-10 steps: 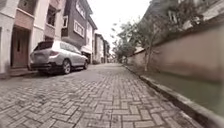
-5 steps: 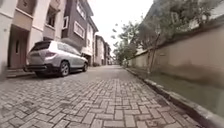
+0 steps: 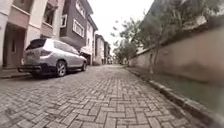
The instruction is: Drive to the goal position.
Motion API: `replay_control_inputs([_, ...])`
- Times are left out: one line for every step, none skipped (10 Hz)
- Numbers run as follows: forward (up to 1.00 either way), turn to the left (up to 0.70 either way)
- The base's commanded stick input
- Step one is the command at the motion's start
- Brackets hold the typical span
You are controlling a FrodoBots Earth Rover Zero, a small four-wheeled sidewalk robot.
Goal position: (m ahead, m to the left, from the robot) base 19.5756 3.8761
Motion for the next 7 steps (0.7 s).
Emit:
replay_control_inputs([0.7, 0.0])
replay_control_inputs([0.7, 0.0])
replay_control_inputs([0.7, 0.0])
replay_control_inputs([0.7, 0.0])
replay_control_inputs([0.7, 0.0])
replay_control_inputs([0.7, 0.0])
replay_control_inputs([0.7, 0.0])
